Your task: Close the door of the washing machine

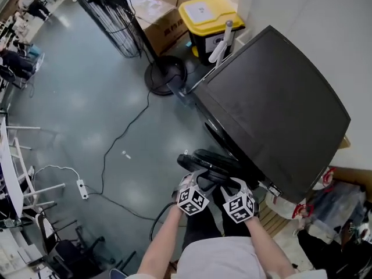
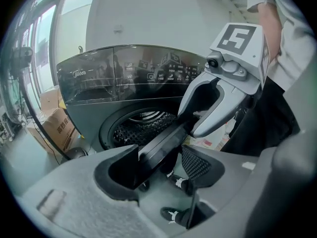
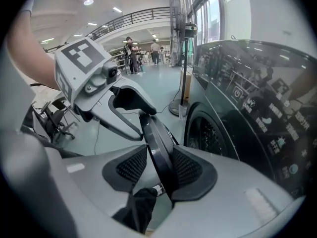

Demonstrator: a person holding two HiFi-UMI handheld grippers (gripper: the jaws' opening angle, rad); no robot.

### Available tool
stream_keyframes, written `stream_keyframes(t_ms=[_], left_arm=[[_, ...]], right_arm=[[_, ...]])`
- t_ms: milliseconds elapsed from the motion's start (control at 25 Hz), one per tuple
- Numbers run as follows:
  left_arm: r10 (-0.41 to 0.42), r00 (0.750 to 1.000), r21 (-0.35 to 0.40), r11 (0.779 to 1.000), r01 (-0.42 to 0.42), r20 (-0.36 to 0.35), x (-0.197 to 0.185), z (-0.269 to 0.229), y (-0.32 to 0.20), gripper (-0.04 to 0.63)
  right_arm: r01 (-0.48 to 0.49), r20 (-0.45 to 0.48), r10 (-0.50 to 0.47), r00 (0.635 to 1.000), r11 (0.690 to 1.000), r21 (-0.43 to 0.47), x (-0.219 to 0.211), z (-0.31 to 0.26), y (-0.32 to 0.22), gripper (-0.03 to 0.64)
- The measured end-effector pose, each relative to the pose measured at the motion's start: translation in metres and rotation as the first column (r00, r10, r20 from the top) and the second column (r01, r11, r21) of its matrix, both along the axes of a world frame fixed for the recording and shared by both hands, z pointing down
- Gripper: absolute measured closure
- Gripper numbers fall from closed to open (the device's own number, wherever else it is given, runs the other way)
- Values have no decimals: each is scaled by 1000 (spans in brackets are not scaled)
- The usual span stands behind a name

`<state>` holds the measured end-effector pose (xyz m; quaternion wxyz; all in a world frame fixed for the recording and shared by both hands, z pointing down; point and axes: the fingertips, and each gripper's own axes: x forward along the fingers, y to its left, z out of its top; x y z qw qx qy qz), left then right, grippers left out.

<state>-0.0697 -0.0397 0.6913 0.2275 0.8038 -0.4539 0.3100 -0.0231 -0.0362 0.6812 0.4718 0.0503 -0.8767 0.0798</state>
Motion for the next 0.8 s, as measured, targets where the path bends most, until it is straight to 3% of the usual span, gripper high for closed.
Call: stream_keyframes(t_ms=[280, 400, 560, 800], left_arm=[[49, 988, -42, 998, -56, -144, -6, 0, -15, 332], [75, 986, -54, 995, -84, -150, -9, -1, -22, 331], [55, 993, -45, 997, -60, -105, -12, -3, -31, 330], [-26, 998, -43, 999, 24, -58, -22, -4, -43, 324]], right_arm=[[-165, -56, 165, 985, 986, 10, -6, 6, -14, 440], [-281, -63, 284, 957, 958, 52, -8, 6, -21, 422], [-444, -44, 454, 890, 884, 147, -4, 3, -31, 400], [-659, -16, 675, 738, 724, 203, -4, 3, -41, 396]])
